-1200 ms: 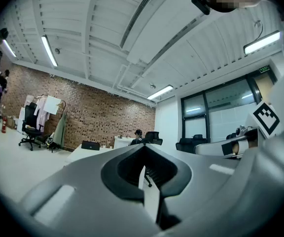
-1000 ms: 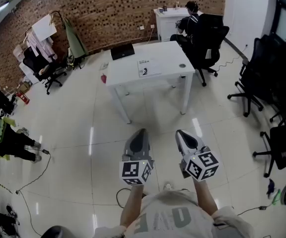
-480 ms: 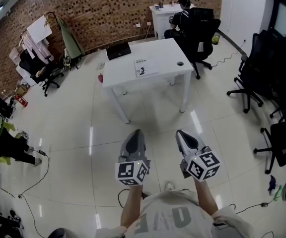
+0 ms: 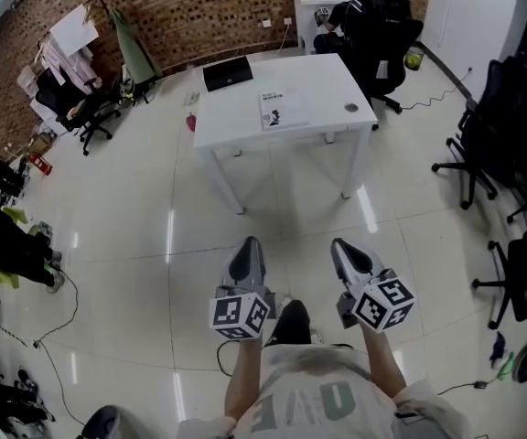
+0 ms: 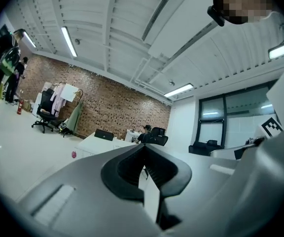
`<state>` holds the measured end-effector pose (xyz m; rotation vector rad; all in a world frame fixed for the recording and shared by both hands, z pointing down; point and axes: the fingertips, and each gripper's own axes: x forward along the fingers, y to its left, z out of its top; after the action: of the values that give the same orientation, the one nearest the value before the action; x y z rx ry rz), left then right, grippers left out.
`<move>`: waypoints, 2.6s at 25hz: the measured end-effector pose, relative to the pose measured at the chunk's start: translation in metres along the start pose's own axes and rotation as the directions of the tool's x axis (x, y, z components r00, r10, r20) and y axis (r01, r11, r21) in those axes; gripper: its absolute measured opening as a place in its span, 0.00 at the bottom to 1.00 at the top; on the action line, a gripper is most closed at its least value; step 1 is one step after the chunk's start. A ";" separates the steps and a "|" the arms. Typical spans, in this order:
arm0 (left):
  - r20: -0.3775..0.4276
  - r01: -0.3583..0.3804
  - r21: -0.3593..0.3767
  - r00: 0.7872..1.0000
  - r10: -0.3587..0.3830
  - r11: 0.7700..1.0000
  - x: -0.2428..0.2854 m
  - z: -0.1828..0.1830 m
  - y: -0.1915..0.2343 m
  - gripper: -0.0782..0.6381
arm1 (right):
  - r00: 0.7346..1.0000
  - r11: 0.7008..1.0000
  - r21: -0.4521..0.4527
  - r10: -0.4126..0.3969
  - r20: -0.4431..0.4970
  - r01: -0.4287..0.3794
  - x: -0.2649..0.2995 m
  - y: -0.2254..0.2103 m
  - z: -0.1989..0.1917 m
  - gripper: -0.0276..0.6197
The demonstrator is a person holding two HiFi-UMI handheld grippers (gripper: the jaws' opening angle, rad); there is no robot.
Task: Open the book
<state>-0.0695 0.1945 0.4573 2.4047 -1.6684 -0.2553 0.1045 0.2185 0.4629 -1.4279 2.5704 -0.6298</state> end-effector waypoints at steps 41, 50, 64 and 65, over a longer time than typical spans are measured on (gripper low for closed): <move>-0.169 0.129 0.100 0.979 -0.111 0.987 0.552 -0.007 0.210 0.13 | 0.985 0.999 -0.031 -0.035 -0.171 0.030 0.525 -0.262 0.106 0.27; -0.242 0.107 0.076 0.967 -0.086 0.991 0.557 -0.043 0.205 0.13 | 0.850 0.961 0.068 -0.201 -0.488 0.267 0.528 -0.373 -0.009 0.55; -0.267 0.060 0.073 0.963 -0.039 0.996 0.557 -0.048 0.213 0.13 | 0.763 0.940 0.058 -0.237 -0.601 0.337 0.514 -0.389 -0.041 0.33; -0.268 0.061 0.073 0.963 -0.039 0.995 0.556 -0.048 0.213 0.13 | 0.767 0.939 0.045 -0.250 -0.591 0.342 0.512 -0.389 -0.038 0.31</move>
<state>-0.0570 -0.3964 0.5456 2.4131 -1.5253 0.1274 0.1182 -0.3791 0.7035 -1.8352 2.6211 -1.4884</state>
